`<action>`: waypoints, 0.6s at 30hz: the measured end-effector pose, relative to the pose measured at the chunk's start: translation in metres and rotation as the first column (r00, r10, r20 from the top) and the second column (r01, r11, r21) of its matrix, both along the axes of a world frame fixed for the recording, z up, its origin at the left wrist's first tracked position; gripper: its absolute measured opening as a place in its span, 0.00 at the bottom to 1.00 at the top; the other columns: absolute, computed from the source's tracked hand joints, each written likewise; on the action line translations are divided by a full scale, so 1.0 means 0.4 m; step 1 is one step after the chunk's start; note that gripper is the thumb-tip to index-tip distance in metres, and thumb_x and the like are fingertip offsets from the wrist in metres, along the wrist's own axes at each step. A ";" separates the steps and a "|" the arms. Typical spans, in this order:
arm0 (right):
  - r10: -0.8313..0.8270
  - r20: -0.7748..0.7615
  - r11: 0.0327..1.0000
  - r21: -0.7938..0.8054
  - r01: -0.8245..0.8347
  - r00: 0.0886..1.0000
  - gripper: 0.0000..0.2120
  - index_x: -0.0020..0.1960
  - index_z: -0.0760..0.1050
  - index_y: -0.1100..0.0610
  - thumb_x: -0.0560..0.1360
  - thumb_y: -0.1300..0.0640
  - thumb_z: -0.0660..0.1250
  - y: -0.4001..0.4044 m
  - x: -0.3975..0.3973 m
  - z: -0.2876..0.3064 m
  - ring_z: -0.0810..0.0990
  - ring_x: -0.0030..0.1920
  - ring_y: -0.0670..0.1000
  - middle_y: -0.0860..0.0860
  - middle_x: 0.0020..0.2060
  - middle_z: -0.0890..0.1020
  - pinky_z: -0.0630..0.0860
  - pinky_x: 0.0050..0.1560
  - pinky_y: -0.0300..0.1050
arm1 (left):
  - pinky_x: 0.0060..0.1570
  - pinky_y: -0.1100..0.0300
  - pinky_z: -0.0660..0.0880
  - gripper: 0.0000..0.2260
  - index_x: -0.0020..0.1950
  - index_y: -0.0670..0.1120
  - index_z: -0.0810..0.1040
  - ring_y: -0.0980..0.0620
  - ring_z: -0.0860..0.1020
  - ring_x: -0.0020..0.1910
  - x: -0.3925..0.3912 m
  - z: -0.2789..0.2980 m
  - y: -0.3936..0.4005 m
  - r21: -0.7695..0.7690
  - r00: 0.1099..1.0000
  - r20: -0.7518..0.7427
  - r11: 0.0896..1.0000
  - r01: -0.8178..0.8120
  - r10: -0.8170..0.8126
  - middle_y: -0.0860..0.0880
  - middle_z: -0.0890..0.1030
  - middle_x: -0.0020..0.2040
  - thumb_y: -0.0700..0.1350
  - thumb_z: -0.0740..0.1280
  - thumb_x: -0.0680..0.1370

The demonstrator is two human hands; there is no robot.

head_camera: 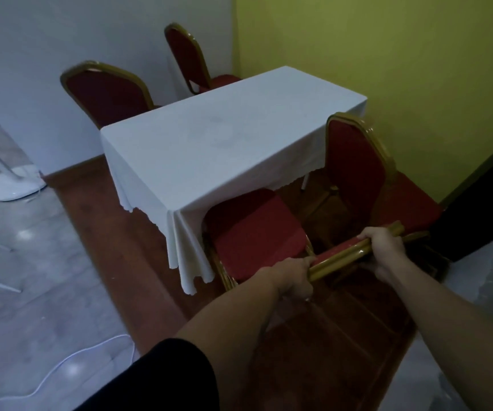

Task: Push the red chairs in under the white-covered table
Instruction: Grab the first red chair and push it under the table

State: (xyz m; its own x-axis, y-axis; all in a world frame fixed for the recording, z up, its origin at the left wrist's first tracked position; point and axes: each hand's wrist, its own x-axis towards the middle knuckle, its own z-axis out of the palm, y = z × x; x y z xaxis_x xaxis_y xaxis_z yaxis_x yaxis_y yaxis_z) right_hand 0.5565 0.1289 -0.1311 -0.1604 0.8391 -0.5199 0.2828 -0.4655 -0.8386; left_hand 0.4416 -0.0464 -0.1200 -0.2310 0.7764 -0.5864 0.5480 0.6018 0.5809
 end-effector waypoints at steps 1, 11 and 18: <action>0.007 -0.001 1.000 -0.014 -0.007 1.000 0.35 0.71 0.68 0.62 0.64 0.61 0.71 0.020 0.000 0.006 0.83 0.52 0.61 0.62 0.58 0.80 0.83 0.46 0.60 | 0.47 0.54 0.76 0.36 0.82 0.58 0.55 0.40 0.78 0.61 0.008 -0.001 0.019 -0.003 1.000 0.006 1.000 -0.025 0.025 0.43 0.73 0.69 0.41 0.65 0.77; 0.133 0.036 0.991 -0.029 -0.132 0.990 0.34 0.70 0.69 0.63 0.64 0.62 0.68 0.231 -0.034 0.030 0.84 0.50 0.60 0.60 0.52 0.81 0.83 0.40 0.57 | 0.62 0.45 0.77 0.38 0.82 0.60 0.53 0.40 0.76 0.64 0.041 -0.015 0.200 -0.020 0.982 0.074 0.985 -0.174 0.175 0.43 0.72 0.71 0.40 0.64 0.76; 0.160 -0.005 0.987 -0.023 -0.160 0.987 0.32 0.69 0.68 0.63 0.65 0.64 0.67 0.286 -0.084 0.028 0.85 0.48 0.60 0.61 0.51 0.82 0.84 0.47 0.62 | 0.61 0.45 0.78 0.37 0.82 0.58 0.52 0.41 0.76 0.63 0.002 -0.025 0.266 -0.028 0.980 0.070 0.983 -0.183 0.185 0.43 0.71 0.70 0.46 0.68 0.78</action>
